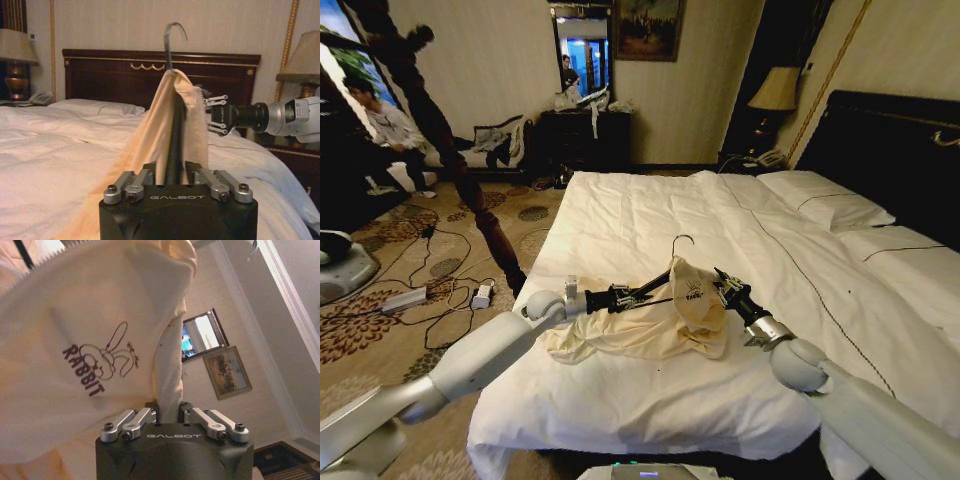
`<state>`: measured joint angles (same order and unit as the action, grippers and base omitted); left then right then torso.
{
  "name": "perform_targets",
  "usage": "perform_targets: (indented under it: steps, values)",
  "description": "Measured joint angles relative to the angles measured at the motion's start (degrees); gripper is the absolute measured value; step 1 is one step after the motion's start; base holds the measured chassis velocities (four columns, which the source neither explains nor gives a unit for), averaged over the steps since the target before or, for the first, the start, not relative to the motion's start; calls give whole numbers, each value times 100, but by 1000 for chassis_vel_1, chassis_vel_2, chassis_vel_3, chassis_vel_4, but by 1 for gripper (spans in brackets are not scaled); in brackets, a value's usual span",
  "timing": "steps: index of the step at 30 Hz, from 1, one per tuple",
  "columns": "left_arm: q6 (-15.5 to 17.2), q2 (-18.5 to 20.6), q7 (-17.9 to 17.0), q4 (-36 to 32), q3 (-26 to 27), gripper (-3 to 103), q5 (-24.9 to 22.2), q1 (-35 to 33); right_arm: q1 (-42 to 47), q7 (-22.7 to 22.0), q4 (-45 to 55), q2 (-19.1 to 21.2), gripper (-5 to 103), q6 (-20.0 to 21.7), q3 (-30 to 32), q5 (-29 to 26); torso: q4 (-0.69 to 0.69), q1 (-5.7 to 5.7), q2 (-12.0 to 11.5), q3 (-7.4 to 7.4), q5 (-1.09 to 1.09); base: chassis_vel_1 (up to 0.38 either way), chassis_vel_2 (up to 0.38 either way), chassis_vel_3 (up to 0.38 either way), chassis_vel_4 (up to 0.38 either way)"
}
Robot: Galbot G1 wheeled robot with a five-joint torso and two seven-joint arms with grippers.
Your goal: Pick up the clothes from the bed and hang them on the clothes hanger.
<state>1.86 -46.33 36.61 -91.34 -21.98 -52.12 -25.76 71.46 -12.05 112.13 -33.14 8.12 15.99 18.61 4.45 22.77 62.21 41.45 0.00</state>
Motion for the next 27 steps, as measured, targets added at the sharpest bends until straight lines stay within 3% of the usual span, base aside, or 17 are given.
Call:
perform_targets:
  steps: [2,10,12,14,15,16,18,22,27]
  values:
    - [2,44,-32,-44,-1,35,-6,-1,5,-14,-14,-6,18,-13,-3,2,0,0,0,0,0,0,0,0,0]
    - [15,547,-327,-411,383,73,-148,-196,29,-138,-82,-183,18,-48,-15,20,0,0,0,0,-1,0,0,0,0]
    - [15,611,-406,-468,484,73,-206,-255,33,-150,-93,-203,18,-48,-15,17,1,0,0,0,0,0,0,0,0]
    - [24,725,-711,-542,740,84,-321,-413,35,-164,-114,-238,18,-47,-13,16,1,-1,0,0,1,0,0,0,0]
    - [94,749,-1036,-546,949,90,-394,-564,31,-167,-124,-261,18,-50,-13,24,1,0,0,0,0,0,0,0,0]
    - [94,749,-1036,-546,949,90,-394,-564,31,-167,-124,-261,18,-50,-13,24,1,0,0,0,0,0,0,0,0]
    - [210,747,-1433,-519,1227,98,-458,-775,18,-170,-125,-289,18,-52,-13,25,1,0,0,0,-1,0,0,0,0]
    - [346,703,-1978,-459,1768,99,-509,-1286,22,-191,-125,-329,18,-52,3,2,1,0,0,0,-2,0,0,0,0]
    - [402,826,-1989,-495,2242,100,-491,-1892,70,-231,-137,-344,18,-47,12,-12,1,-1,0,0,0,0,0,0,0]
